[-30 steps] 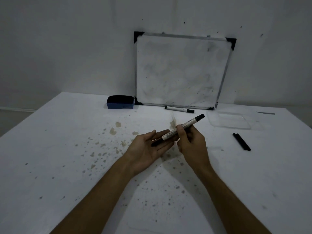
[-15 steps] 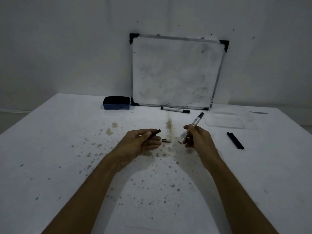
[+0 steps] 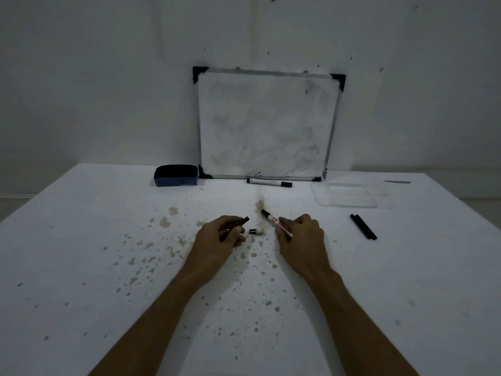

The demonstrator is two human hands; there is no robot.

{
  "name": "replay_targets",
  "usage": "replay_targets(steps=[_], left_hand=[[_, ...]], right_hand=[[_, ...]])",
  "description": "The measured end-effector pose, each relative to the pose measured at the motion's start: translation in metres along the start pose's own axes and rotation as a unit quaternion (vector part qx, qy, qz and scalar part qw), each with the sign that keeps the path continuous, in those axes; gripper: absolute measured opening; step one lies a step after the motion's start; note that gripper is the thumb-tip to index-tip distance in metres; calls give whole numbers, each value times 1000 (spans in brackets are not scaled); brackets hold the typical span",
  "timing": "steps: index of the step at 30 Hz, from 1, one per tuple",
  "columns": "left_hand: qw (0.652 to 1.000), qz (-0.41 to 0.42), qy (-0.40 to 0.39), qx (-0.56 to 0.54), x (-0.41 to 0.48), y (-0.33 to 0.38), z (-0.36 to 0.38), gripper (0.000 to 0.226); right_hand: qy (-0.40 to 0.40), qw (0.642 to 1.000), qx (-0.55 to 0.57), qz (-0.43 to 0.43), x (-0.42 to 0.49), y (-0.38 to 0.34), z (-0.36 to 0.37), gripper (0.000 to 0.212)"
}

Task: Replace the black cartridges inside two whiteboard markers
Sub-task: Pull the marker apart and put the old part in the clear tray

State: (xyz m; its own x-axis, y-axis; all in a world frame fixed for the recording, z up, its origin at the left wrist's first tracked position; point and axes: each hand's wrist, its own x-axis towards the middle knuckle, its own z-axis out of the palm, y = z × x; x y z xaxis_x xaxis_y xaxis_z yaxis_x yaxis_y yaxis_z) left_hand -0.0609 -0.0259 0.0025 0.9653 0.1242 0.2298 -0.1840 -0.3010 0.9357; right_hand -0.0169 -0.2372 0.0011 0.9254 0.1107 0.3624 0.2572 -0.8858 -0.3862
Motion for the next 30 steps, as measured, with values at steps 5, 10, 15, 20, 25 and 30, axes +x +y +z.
replay_targets(steps=[5, 10, 15, 20, 25, 30], left_hand=[[995, 48, -13, 87, -8, 15, 15, 25], [981, 114, -85, 131, 10, 59, 57, 14], [962, 153, -153, 165, 65, 115, 114, 8], [940, 173, -177, 235, 142, 156, 182, 16], [887, 162, -230, 365, 211, 153, 248, 22], [842, 116, -293, 438, 243, 123, 283, 24]], right_hand=[[-66, 983, 163, 57, -2, 11, -23, 53], [-145, 978, 137, 59, 11, 47, -74, 41], [-85, 984, 120, 103, 23, 129, -127, 30], [9, 977, 77, 201, 32, 206, -126, 32], [67, 973, 78, 206, 39, 237, -100, 37], [73, 979, 59, 178, 44, 247, -88, 59]])
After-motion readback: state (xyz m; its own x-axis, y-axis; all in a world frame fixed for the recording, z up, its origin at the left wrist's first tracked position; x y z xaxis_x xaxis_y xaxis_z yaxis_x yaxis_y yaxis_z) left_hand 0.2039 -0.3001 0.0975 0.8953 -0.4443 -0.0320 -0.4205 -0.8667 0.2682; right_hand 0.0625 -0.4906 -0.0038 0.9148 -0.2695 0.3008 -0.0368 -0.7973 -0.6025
